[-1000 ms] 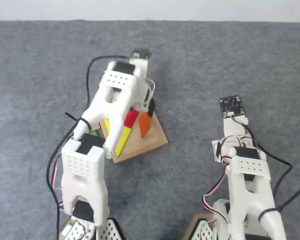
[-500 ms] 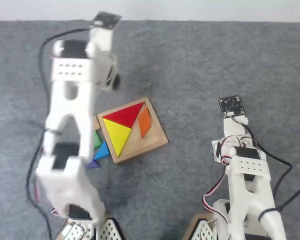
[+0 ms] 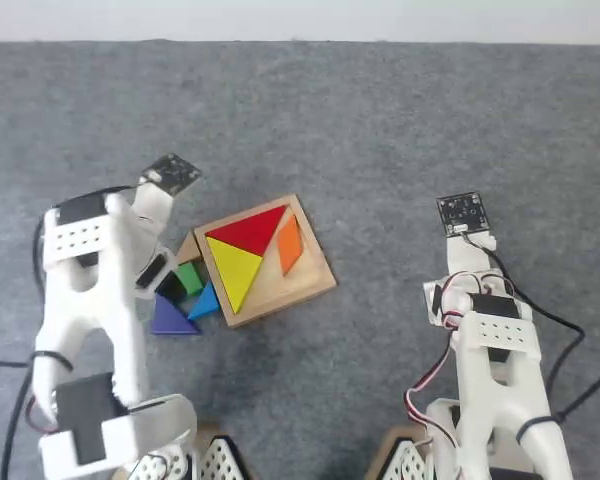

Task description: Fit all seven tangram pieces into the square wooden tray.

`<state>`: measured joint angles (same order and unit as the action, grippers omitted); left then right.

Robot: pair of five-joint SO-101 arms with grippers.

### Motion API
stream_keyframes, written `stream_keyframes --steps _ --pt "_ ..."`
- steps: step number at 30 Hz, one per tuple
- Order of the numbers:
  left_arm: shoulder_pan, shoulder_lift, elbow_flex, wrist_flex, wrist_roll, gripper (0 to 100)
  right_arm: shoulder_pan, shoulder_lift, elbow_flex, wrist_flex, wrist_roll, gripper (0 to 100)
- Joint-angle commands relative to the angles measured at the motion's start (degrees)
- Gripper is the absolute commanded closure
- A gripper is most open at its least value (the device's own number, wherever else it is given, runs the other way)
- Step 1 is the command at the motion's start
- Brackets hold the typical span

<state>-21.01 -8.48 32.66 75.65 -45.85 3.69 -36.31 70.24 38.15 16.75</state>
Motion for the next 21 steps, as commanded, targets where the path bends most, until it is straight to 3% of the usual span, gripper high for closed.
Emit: stream_keyframes --steps 1,6,14,21 --pt "1.76 3.25 -0.57 -4.13 -2.73 74 -0.57 -1.45 -0.53 0.40 0.79 69.1" --pt "3.52 13.71 -5.23 -8.70 -2.99 74 -0.57 -1.45 -0.53 0.40 0.79 69.1" --pt "3.08 26.99 -13.93 -8.53 -4.40 76 -0.57 -1.45 -0.53 0.40 0.79 69.1" --pt "2.99 27.96 -18.15 -0.35 -4.13 93 -0.57 -1.45 -0.53 0.31 0.79 69.1"
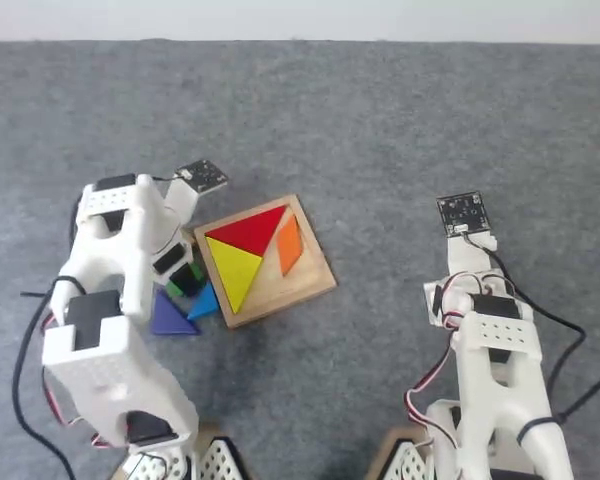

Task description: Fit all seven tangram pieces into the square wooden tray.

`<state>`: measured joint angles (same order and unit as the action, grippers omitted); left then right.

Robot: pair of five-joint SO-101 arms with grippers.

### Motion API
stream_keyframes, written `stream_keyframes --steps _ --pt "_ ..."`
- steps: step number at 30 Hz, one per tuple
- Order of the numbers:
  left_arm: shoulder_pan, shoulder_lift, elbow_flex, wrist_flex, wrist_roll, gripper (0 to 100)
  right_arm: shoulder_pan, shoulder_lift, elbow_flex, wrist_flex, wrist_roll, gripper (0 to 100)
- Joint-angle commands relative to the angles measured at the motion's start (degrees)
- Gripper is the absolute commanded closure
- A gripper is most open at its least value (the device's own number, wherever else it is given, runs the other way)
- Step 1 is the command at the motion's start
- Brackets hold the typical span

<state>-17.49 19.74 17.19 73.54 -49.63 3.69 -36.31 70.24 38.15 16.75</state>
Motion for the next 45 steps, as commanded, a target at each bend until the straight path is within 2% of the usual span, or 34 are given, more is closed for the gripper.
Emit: stream_keyframes --steps 1,6,12,15,19,23,25,30,36,41,45 --pt "-0.53 -0.62 -3.30 2.90 -0.35 95 -0.57 -1.45 -0.53 0.31 0.79 69.1" --pt "-1.49 -4.92 -4.09 3.96 2.02 95 -0.57 -1.45 -0.53 0.31 0.79 69.1" --pt "-2.81 -9.05 -4.79 3.96 4.75 81 -0.57 -1.45 -0.53 0.31 0.79 69.1" --pt "-3.87 -8.70 -7.08 4.48 4.92 82 -0.57 -1.45 -0.44 0.31 0.79 69.1" --pt "-5.01 -4.66 -11.65 9.14 3.16 82 -0.66 -1.45 -0.35 0.40 0.79 69.1" --pt "-4.66 0.97 -16.22 0.79 11.52 82 -2.68 -1.45 -0.35 0.40 0.79 69.1" --pt "-3.52 4.31 -17.27 -2.20 11.87 82 -2.51 -1.45 -0.35 0.40 0.79 69.1" --pt "-1.67 10.90 -21.85 -2.37 12.13 82 -2.51 -1.45 -0.26 0.40 0.79 69.1" --pt "-2.02 10.37 -27.30 6.07 12.13 82 -2.51 -1.45 -0.26 0.22 0.79 69.1" --pt "-3.08 5.89 -30.11 8.79 14.24 82 -2.51 -1.45 -0.35 0.31 0.79 69.1" --pt "-1.14 4.57 -29.49 11.43 14.33 82 -2.51 -1.45 -0.35 0.31 0.79 69.1"
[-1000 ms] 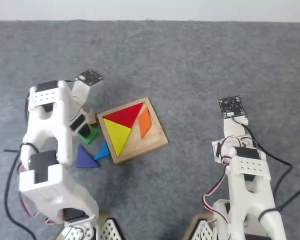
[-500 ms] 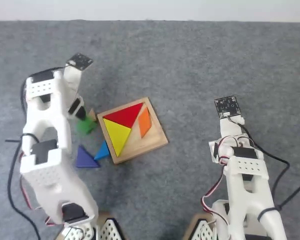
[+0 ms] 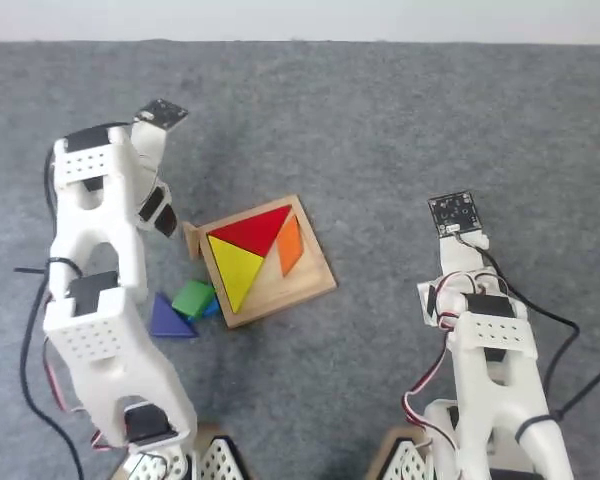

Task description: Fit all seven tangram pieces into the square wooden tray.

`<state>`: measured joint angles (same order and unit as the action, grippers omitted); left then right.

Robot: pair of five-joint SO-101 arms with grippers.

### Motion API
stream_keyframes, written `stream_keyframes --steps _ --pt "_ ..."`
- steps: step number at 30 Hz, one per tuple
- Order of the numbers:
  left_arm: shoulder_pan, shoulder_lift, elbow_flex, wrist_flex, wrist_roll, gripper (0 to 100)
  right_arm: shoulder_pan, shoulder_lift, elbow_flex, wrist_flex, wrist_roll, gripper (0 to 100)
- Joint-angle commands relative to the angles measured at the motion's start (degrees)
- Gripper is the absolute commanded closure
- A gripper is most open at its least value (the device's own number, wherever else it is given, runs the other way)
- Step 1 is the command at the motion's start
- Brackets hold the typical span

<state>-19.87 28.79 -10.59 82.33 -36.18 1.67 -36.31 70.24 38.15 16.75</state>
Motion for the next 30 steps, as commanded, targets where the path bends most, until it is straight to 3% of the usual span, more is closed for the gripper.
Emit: stream_keyframes --steps 1,6,18,24,30 --pt "1.93 -4.57 -1.63 3.87 0.88 82 -0.48 -1.45 -0.35 0.40 0.79 69.1" --pt "5.36 -4.57 -1.36 9.93 2.29 82 -0.57 -1.45 -0.35 0.13 0.79 69.1" --pt "6.77 -0.35 1.71 -1.32 20.40 82 -0.57 -1.45 -0.35 0.31 0.79 69.1" --pt "6.59 4.13 1.89 -0.79 20.75 83 -0.57 -1.45 -0.35 0.31 0.79 69.1" --pt "4.84 4.13 1.71 1.93 18.02 95 -0.57 -1.45 -0.35 0.31 0.79 69.1"
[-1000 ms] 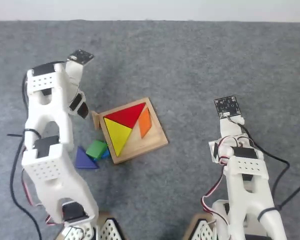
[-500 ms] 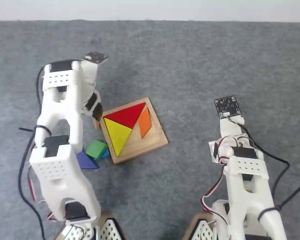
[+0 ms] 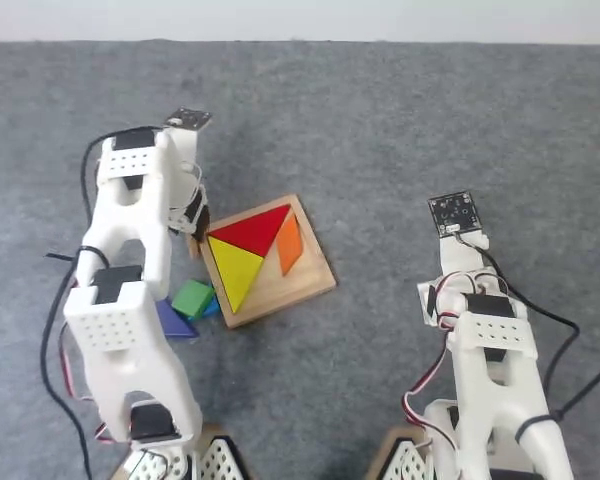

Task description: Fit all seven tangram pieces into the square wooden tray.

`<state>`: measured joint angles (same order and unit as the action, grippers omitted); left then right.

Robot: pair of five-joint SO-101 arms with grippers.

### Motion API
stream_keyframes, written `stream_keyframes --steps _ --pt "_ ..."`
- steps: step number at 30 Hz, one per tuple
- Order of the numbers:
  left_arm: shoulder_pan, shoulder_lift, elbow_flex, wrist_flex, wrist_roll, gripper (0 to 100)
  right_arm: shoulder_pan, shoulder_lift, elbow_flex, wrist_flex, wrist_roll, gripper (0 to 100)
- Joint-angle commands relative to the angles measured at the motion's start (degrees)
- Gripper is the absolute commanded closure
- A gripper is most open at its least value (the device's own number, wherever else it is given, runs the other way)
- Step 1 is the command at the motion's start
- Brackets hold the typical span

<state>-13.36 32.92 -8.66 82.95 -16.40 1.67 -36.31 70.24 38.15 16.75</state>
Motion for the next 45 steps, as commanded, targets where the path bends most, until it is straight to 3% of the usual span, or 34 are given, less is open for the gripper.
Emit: stream_keyframes --steps 1,12,20,25,29,34,39,45 --pt "-2.11 0.00 -0.22 1.58 -2.11 97 -0.57 -1.45 -0.35 0.31 0.79 69.1" --pt "-3.43 -0.26 -1.10 1.76 -4.40 99 -0.57 -1.45 -0.35 0.22 0.79 69.1" --pt "6.33 -11.08 -14.29 17.76 -1.93 99 -0.66 -1.45 -0.35 -0.04 0.79 69.1" --pt "19.52 -17.14 -8.04 17.05 3.60 99 -0.66 -1.45 -0.35 0.04 0.79 69.1" --pt "26.29 -15.38 -2.86 9.49 7.82 99 -0.57 -1.45 -0.35 0.13 0.79 69.1" --pt "27.16 -8.97 -0.13 4.13 9.41 99 -0.57 -1.45 -0.35 0.22 0.79 69.1" --pt "27.08 -0.62 -0.13 2.90 9.49 99 -0.57 -1.45 -0.35 0.13 0.79 69.1" --pt "26.55 0.53 -0.22 2.11 9.49 99 -0.57 -1.45 -0.35 0.22 0.79 69.1"
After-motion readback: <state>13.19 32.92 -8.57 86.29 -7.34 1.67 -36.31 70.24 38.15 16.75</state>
